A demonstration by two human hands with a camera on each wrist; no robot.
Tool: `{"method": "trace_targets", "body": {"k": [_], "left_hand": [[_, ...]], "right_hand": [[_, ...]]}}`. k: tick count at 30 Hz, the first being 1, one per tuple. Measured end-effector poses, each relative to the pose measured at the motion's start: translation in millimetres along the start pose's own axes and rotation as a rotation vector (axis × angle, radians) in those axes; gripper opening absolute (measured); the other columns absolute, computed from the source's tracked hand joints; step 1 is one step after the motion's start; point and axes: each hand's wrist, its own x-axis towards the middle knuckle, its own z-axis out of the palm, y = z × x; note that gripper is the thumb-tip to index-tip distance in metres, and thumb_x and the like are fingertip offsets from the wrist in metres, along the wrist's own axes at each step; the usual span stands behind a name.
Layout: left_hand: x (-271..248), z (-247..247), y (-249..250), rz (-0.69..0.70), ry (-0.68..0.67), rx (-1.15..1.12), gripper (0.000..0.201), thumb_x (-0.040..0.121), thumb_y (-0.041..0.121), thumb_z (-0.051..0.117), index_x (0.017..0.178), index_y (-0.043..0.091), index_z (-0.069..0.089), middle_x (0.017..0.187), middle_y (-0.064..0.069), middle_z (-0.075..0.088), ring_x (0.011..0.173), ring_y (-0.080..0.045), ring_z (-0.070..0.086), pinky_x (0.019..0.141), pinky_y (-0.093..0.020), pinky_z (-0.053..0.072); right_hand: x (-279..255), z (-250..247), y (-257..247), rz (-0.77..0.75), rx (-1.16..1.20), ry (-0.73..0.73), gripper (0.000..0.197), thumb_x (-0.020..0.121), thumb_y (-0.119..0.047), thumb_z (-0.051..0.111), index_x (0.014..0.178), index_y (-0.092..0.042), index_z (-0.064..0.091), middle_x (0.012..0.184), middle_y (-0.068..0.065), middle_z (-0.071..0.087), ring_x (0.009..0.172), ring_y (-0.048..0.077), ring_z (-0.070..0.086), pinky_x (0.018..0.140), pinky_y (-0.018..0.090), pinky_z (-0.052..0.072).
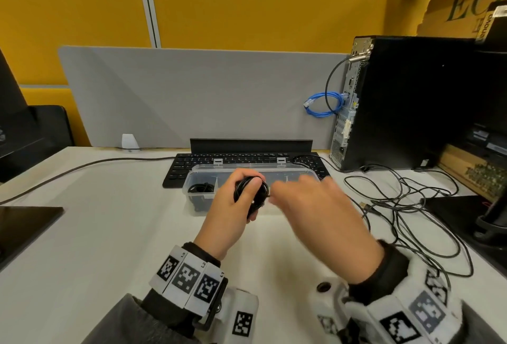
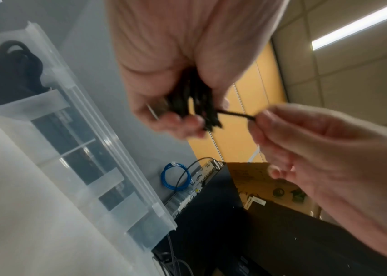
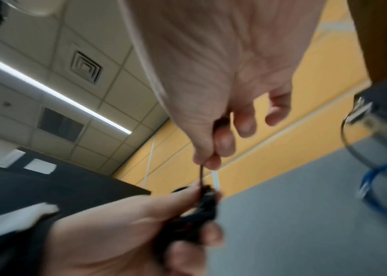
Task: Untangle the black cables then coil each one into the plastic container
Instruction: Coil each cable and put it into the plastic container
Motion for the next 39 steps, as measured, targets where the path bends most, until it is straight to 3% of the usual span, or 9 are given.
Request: {"method": "trace_targets", "body": {"k": [6,9,13,18,23,27,32,36,39], "left_hand": [[-6,5,11,-0.002,-0.207,-0.130,0.029,0.088,0.036,0.046,0.090,0.007,0.047,0.068,-0.006,0.064,0.053,-0.019,0.049,0.056,-0.026,0.043],[-7,8,9,-0.032,-0.183,-0.133,0.037,0.091,0.043,0.046,0.094,0.006,0.046,0.066,-0.010,0.061,0.055,-0.022,0.050,0.056,-0.026,0.044],[-5,7,4,-0.104,-0.136,-0.061,0.034,0.083,0.041,0.045,0.103,0.014,0.051,0.101,-0.013,0.051,0.076,-0.015,0.061,0.059,-0.029,0.055],[-3,5,3,-0.093,-0.046,0.048,0.019,0.095,0.027,0.043,0.092,0.009,0.045,0.092,-0.009,0.058,0.073,-0.013,0.063,0.057,-0.034,0.056],[-3,5,3,-0.147,-0.031,-0.056,0.022,0.093,0.032,0.043,0.096,0.010,0.044,0.089,-0.009,0.057,0.060,-0.007,0.061,0.054,-0.030,0.054],[-4,-4,8,-0.317,-0.239,-0.270,0.042,0.085,0.034,0.050,0.113,0.003,0.054,0.093,-0.014,0.068,0.074,-0.019,0.068,0.070,-0.033,0.058],[-8,-11,7,-0.377,-0.506,-0.450,0.031,0.080,0.040,0.066,0.099,0.016,0.072,0.082,-0.003,0.067,0.069,-0.015,0.062,0.080,-0.037,0.056],[-3,-2,5,-0.393,-0.386,-0.392,0.054,0.078,0.060,0.045,0.079,0.010,0.067,0.065,-0.004,0.058,0.058,-0.016,0.056,0.062,-0.028,0.052],[-1,-1,2,-0.427,-0.337,-0.380,0.064,0.076,0.063,0.041,0.090,0.007,0.066,0.077,-0.007,0.065,0.070,-0.019,0.062,0.069,-0.035,0.056]], "right_hand": [[12,15,49,0.058,0.258,0.090,0.026,0.088,-0.039,0.047,0.088,-0.026,0.069,0.088,-0.004,0.051,0.084,0.011,0.033,0.068,0.027,0.030],[8,34,38,0.196,0.652,-0.040,0.020,0.093,-0.026,0.051,0.095,-0.022,0.071,0.081,-0.004,0.053,0.078,0.007,0.046,0.070,0.015,0.037],[5,44,17,0.412,1.043,-0.040,0.022,0.094,-0.008,0.049,0.095,-0.018,0.069,0.085,0.003,0.069,0.074,0.012,0.064,0.067,0.025,0.055],[4,41,5,0.587,1.343,-0.052,0.018,0.094,-0.007,0.047,0.101,-0.009,0.064,0.088,0.010,0.071,0.077,0.016,0.068,0.071,0.029,0.057],[4,39,6,0.494,1.237,-0.090,0.013,0.084,-0.021,0.066,0.096,-0.018,0.063,0.088,-0.001,0.072,0.080,0.004,0.066,0.071,0.021,0.051],[0,40,11,0.452,1.212,-0.172,0.013,0.087,-0.024,0.063,0.098,-0.017,0.065,0.088,-0.001,0.073,0.083,0.013,0.067,0.074,0.027,0.051],[2,40,20,0.246,1.074,-0.320,0.008,0.090,-0.032,0.058,0.095,-0.037,0.060,0.089,-0.012,0.071,0.091,0.020,0.058,0.085,0.031,0.043],[2,38,15,0.045,0.799,-0.429,0.007,0.091,-0.031,0.057,0.097,-0.029,0.060,0.074,-0.012,0.058,0.080,0.003,0.037,0.069,0.018,0.030],[5,40,11,0.104,0.745,-0.375,0.012,0.092,-0.030,0.054,0.103,-0.027,0.059,0.080,-0.013,0.057,0.079,0.002,0.039,0.069,0.017,0.031]]}}
